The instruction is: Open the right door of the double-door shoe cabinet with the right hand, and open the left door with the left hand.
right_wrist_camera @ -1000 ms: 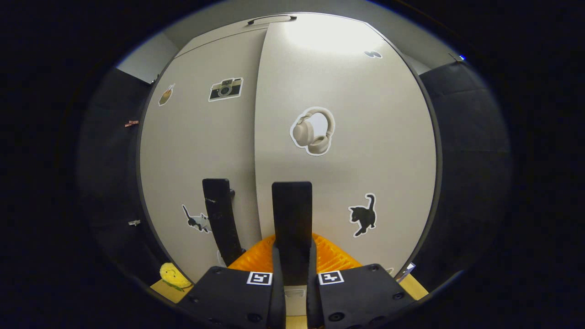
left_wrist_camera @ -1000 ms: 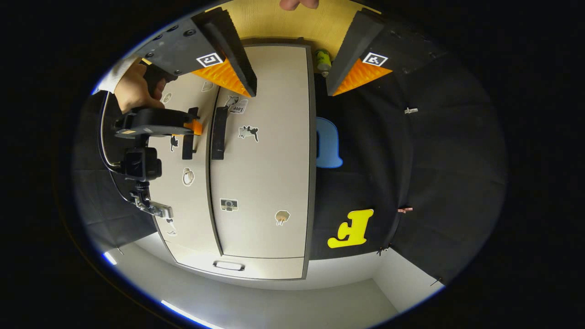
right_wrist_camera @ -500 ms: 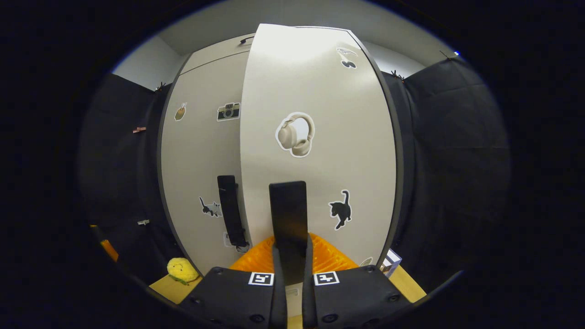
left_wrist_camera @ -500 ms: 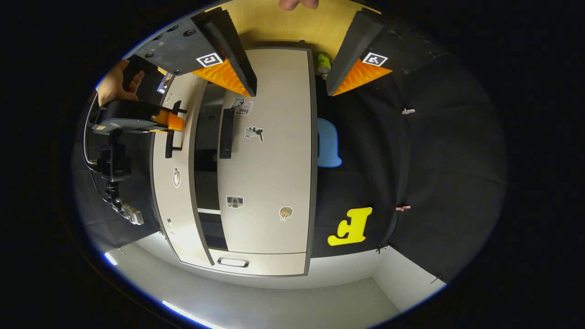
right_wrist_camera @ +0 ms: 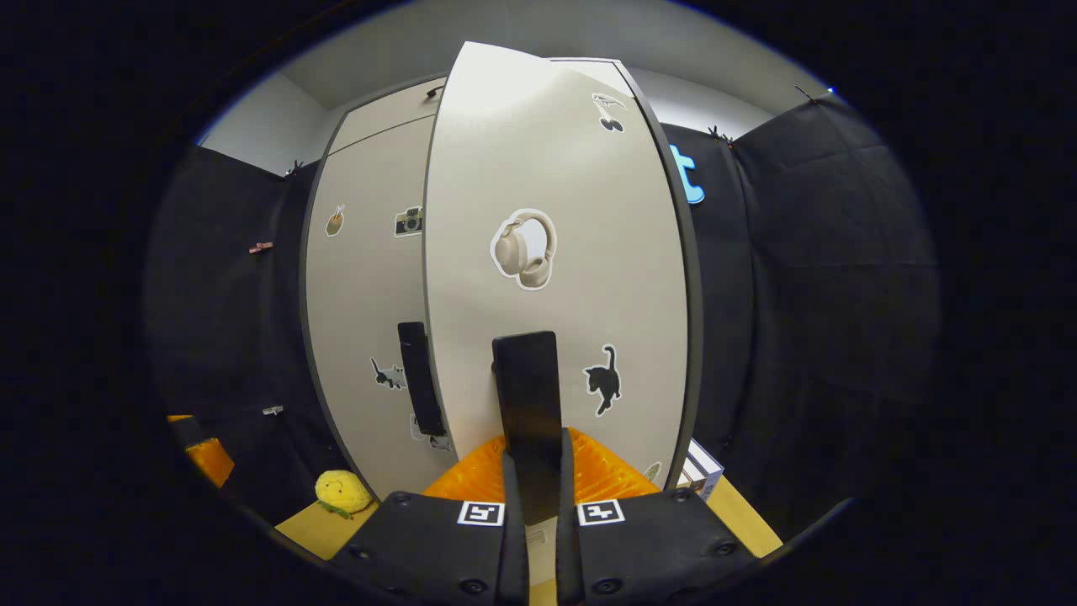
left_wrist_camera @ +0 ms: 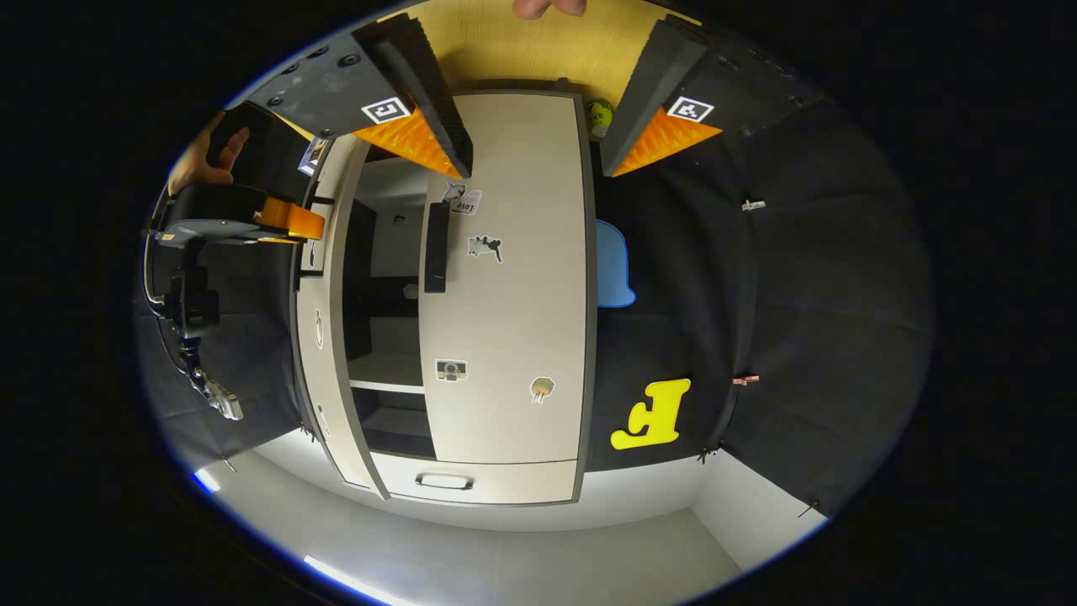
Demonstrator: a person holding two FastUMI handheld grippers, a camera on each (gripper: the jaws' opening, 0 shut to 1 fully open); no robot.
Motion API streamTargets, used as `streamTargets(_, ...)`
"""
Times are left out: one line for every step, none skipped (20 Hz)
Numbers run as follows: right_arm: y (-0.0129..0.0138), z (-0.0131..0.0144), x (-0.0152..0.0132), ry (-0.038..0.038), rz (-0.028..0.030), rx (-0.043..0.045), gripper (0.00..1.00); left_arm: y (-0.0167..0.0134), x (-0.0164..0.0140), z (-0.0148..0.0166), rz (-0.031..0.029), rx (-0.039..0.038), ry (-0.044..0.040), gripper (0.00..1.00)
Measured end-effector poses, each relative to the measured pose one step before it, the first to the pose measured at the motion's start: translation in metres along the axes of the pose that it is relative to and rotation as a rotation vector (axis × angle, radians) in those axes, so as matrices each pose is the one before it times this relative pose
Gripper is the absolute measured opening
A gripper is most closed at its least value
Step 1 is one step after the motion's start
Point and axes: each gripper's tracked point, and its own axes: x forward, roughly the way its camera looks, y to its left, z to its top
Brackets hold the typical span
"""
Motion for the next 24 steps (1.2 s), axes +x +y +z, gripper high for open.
streamTargets(-0.00194,-0.00020,-0.00169,0.00362,0.00133,0.00234,0.17,-0.00439,-0.00085,0.00148,-0.00548,-0.00074,-0.00193,0.95)
streamTargets(-0.00233,-0.00009,-0.00183,0.00554,0.00329,-0.00223,0.17,-0.00353,-0.00109,-0.00002,-0.00643,0.00109,-0.00097,0.95)
streamTargets(-0.00182,0.00087,-0.00213,0.00064,0.00284,0.00001,0.17,-0.00363,-0.00004,0.00125,-0.00562,0.00341,-0.00084,0.95)
streamTargets(-0.00226,-0.00040,-0.00180,0.00318,0.00133,-0.00021,0.17,-0.00422,-0.00069,0.00034,-0.00598,0.00229,-0.00162,0.95)
streamTargets(-0.00242,0.00052,-0.00181,-0.00108,-0.00093,-0.00120,0.17,-0.00400,0.00024,0.00121,-0.00775,-0.00018,-0.00143,0.95)
streamTargets(-0.00282,0.00065,-0.00193,-0.00373,-0.00212,0.00052,0.17,-0.00447,0.00010,-0.00028,-0.00739,-0.00057,0.00030,0.95)
streamTargets(-0.00210,0.00019,-0.00106,0.00231,-0.00249,0.00248,0.17,-0.00378,0.00060,0.00037,-0.00846,-0.00030,0.00059,0.95)
streamTargets(-0.00187,-0.00013,-0.00053,0.00210,-0.00234,0.00258,0.16,-0.00360,0.00081,-0.00013,-0.00853,0.00093,-0.00071,0.95)
streamTargets(-0.00204,-0.00046,-0.00152,0.00174,-0.00298,-0.00335,0.16,-0.00452,0.00061,0.00085,-0.00782,0.00214,-0.00118,0.95)
streamTargets(-0.00215,0.00061,-0.00115,0.00039,-0.00292,-0.00612,0.16,-0.00423,-0.00010,-0.00010,-0.01014,0.00209,-0.00154,0.95)
streamTargets(-0.00184,0.00036,-0.00044,0.00113,-0.00247,-0.00020,0.16,-0.00392,0.00164,0.00146,-0.00913,0.00113,-0.00204,0.95)
streamTargets(-0.00210,-0.00044,-0.00136,0.00316,-0.00289,0.00504,0.16,-0.00391,0.00064,-0.00013,-0.00878,-0.00024,-0.00129,0.95)
streamTargets(-0.00160,0.00007,-0.00112,-0.00182,-0.00503,0.00271,0.16,-0.00340,0.00193,0.00010,-0.00788,-0.00132,0.00068,0.95)
streamTargets(-0.00284,0.00052,-0.00113,-0.00263,-0.00740,-0.00304,0.16,-0.00358,0.00047,-0.00043,-0.00660,-0.00132,0.00109,0.95)
streamTargets(-0.00327,0.00039,-0.00102,-0.00111,-0.00618,-0.00416,0.16,-0.00287,0.00138,0.00015,-0.00649,-0.00046,0.00047,0.95)
streamTargets(-0.00250,0.00016,-0.00076,0.00142,-0.00281,-0.00074,0.16,-0.00243,0.00084,-0.00010,-0.00492,0.00127,-0.00090,0.95)
streamTargets(-0.00124,-0.00027,-0.00076,0.00155,0.00057,0.00171,0.16,-0.00246,0.00219,0.00026,-0.00444,0.00135,-0.00014,0.95)
streamTargets(-0.00171,0.00005,-0.00155,-0.00051,0.00492,0.00011,0.16,-0.00287,0.00241,-0.00036,-0.00560,0.00045,0.00094,0.95)
streamTargets(-0.00141,0.00011,-0.00100,-0.00033,0.00801,-0.00114,0.16,-0.00293,0.00305,0.00053,-0.00533,-0.00124,0.00081,0.95)
streamTargets(-0.00097,0.00001,-0.00021,0.00045,0.00694,0.00050,0.16,-0.00299,0.00241,-0.00101,-0.00650,-0.00137,0.00123,0.95)
streamTargets(-0.00202,-0.00027,-0.00092,0.00254,0.00199,0.00218,0.16,-0.00354,0.00341,0.00025,-0.00576,-0.00091,0.00139,0.95)
streamTargets(-0.00163,0.00011,-0.00103,0.00031,-0.00122,-0.00100,0.16,-0.00429,0.00286,-0.00074,-0.00727,-0.00051,0.00138,0.95)
streamTargets(-0.00210,0.00026,0.00056,0.00000,-0.00159,-0.00314,0.16,-0.00397,0.00310,-0.00001,-0.00640,0.00009,0.00119,0.95)
streamTargets(-0.00253,0.00013,-0.00062,0.00013,-0.00197,-0.00233,0.16,-0.00419,0.00270,-0.00099,-0.00678,0.00028,0.00156,0.95)
